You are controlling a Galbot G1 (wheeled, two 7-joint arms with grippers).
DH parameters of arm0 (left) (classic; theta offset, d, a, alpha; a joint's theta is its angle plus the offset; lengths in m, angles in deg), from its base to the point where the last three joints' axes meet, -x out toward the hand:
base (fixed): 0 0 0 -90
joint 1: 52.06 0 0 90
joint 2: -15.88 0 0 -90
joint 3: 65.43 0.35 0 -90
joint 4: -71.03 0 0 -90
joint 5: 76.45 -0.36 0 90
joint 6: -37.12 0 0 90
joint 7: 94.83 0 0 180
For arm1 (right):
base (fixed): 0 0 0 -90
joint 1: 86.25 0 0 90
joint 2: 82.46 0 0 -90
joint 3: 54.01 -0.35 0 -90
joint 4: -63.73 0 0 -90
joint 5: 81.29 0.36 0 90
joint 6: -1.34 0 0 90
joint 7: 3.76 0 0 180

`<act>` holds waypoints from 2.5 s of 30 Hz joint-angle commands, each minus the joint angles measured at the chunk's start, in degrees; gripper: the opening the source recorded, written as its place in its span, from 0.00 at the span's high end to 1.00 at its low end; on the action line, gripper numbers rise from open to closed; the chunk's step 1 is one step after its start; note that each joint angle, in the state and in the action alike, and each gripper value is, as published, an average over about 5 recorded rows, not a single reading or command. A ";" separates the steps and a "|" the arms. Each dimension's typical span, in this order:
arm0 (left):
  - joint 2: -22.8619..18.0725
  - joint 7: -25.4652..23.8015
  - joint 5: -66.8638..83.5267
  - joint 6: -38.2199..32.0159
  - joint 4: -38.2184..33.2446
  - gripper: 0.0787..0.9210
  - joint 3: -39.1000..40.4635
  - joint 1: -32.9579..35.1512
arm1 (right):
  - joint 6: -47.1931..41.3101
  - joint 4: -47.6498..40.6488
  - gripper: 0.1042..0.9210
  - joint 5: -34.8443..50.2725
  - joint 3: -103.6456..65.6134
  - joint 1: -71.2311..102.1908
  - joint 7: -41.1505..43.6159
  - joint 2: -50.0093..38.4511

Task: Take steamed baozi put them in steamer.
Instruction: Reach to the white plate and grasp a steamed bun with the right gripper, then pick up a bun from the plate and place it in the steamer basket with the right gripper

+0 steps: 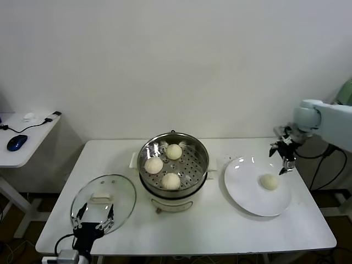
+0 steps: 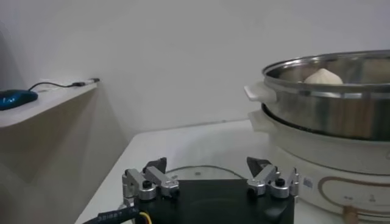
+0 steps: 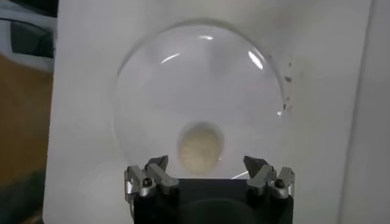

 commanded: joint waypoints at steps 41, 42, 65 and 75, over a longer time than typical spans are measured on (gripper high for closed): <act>0.10 0.48 -0.73 -0.84 0.35 0.12 0.25 0.54 | 0.99 -11.03 0.44 -11.55 -25.43 21.98 -2.02 1.39; 0.08 0.46 -0.73 -0.80 0.24 0.12 0.27 0.55 | 0.66 -10.16 0.46 -10.72 -24.54 20.11 -1.56 1.12; 0.08 -0.51 -1.33 0.13 -1.67 0.12 1.54 -0.38 | -20.25 27.29 0.47 39.58 6.07 -28.58 -13.20 21.52; 0.15 -0.48 -1.00 -0.39 -1.81 0.12 1.41 -0.06 | -26.12 21.85 0.47 30.31 0.33 -10.86 -20.64 24.43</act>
